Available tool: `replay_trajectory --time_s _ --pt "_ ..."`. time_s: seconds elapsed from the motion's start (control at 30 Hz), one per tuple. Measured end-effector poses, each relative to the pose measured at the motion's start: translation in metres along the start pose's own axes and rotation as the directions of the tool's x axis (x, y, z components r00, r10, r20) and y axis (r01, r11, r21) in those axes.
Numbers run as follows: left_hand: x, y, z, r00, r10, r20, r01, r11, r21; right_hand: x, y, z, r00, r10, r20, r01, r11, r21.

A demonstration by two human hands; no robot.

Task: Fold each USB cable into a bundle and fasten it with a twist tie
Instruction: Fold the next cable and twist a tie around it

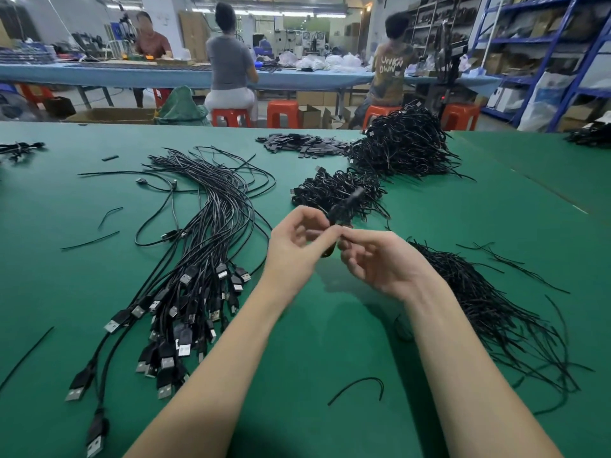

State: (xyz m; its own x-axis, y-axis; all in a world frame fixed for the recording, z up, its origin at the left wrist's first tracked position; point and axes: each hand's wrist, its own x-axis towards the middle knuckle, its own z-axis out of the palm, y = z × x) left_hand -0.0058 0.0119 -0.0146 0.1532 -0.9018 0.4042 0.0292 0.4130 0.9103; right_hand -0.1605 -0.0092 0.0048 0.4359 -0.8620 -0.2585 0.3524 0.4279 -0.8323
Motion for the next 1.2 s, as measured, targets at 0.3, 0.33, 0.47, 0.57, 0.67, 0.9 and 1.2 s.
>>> replay_trajectory --time_s 0.3,0.33,0.47,0.57,0.67,0.9,1.2 --pt "-0.003 -0.018 -0.004 0.846 -0.524 0.102 0.493 0.694 -0.524 0.004 -0.007 -0.004 0.813 -0.513 0.276 0.403 0.152 -0.903" --pt "-0.003 -0.018 -0.005 0.844 -0.525 0.11 0.495 0.683 -0.537 0.005 -0.005 -0.004 0.815 -0.504 0.285 0.398 0.13 -0.908" --pt "-0.002 -0.02 -0.008 0.848 -0.514 0.13 0.493 0.674 -0.55 0.006 0.002 -0.004 0.764 -0.591 0.259 0.369 0.071 -0.927" --pt "-0.003 -0.021 -0.007 0.855 -0.502 0.129 0.488 0.697 -0.526 0.007 0.002 -0.002 0.738 -0.624 0.257 0.376 0.064 -0.924" --pt "-0.004 -0.022 -0.004 0.884 -0.457 0.093 0.44 0.749 -0.496 0.013 0.008 0.003 0.737 -0.662 0.136 0.352 0.205 -0.913" --pt "-0.006 -0.018 -0.002 0.933 -0.358 0.034 0.329 0.81 -0.486 0.012 0.011 0.013 0.99 0.112 -0.086 -0.108 0.993 0.049" --pt "-0.001 -0.023 -0.01 0.859 -0.511 0.035 0.44 0.701 -0.561 0.01 0.01 -0.008 0.743 -0.622 0.246 0.404 0.124 -0.906"
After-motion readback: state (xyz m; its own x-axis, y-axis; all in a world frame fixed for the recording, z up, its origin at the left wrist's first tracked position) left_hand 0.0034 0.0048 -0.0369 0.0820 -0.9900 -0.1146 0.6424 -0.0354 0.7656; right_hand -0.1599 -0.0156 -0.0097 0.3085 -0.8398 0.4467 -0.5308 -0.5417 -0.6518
